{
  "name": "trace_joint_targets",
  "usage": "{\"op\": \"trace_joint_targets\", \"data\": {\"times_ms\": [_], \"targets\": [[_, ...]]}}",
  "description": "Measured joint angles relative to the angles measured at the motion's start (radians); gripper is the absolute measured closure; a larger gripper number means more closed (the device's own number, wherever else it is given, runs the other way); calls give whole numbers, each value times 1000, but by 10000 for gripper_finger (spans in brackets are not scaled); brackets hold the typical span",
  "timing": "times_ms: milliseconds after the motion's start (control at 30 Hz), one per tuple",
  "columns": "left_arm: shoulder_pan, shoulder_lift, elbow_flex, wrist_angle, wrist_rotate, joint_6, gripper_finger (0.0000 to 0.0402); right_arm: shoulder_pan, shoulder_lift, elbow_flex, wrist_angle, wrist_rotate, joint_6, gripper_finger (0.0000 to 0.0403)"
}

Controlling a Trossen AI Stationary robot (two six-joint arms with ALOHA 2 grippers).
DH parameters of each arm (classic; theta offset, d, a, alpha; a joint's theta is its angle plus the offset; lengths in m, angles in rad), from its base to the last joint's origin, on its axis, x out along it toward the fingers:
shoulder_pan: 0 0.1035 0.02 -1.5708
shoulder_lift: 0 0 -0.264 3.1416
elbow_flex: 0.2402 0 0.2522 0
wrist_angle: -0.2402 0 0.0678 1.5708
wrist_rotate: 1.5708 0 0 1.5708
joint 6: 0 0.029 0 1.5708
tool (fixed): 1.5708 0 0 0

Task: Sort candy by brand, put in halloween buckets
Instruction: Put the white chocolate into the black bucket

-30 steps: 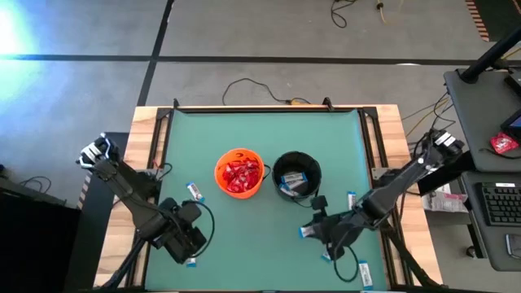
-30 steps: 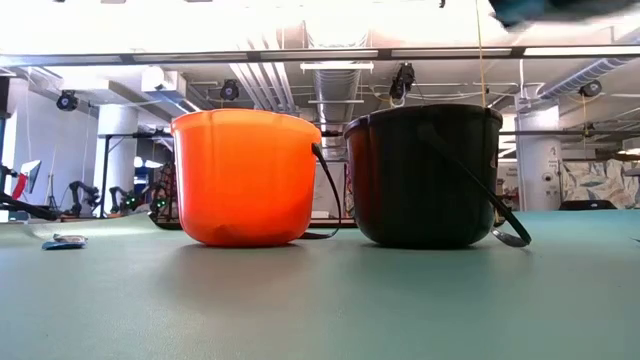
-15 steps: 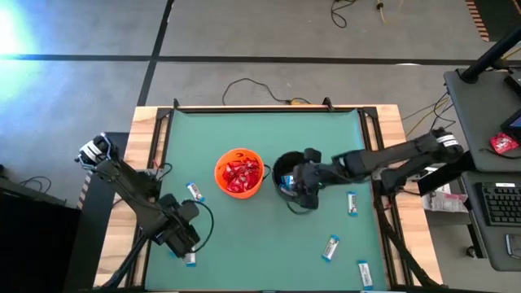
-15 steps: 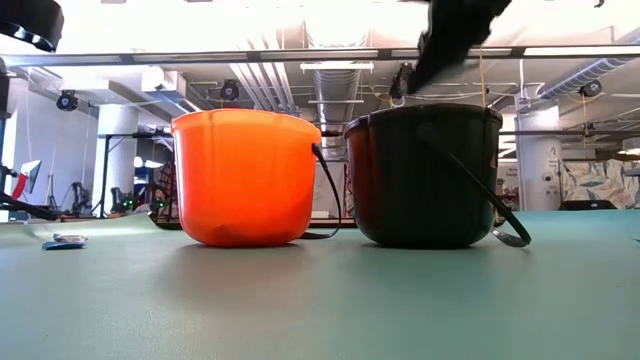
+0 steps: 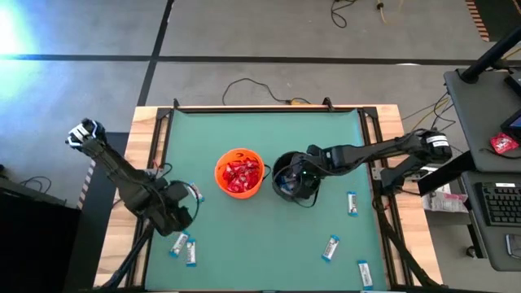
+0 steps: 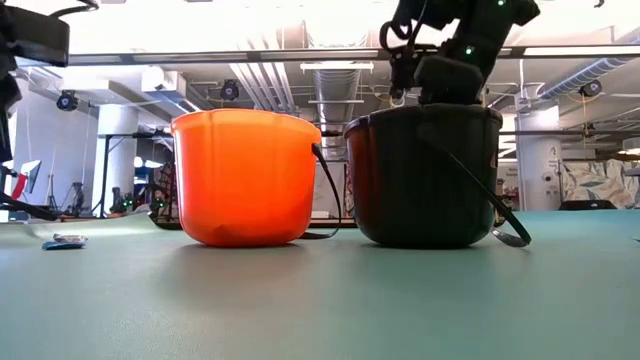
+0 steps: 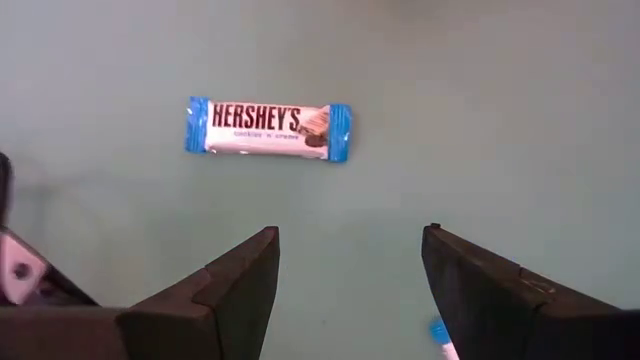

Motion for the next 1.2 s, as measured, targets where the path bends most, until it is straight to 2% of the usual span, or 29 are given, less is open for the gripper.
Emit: {"op": "trace_joint_targets", "data": {"times_ms": [133,367,533,700,767,833,900,967,1067,1200], "targets": [[4,-76,-32,11,-7,-64,168,-1,10,7,6,0,-12,266],[8,-144,-64,-4,-82,-138,143,28,-34,76,-27,4,59,193],[8,-129,-65,-34,-141,-183,133,150,-110,169,-134,122,72,174],[8,-84,-65,-20,-260,-236,132,337,-175,252,-339,184,284,179],[8,-70,-65,-8,-286,-235,132,421,-184,254,-414,158,436,183],[7,-66,-65,-8,-286,-215,132,500,-189,239,-476,71,580,189],[8,-66,-65,-11,-265,-168,132,571,-184,206,-509,-30,669,197],[8,-69,-65,-37,-248,-141,132,641,-172,162,-511,-80,721,208],[8,-72,-65,-72,-246,-146,132,714,-161,78,-513,-77,789,228],[9,-70,-65,-79,-246,-149,132,741,-161,-77,-534,-9,972,274]]}}
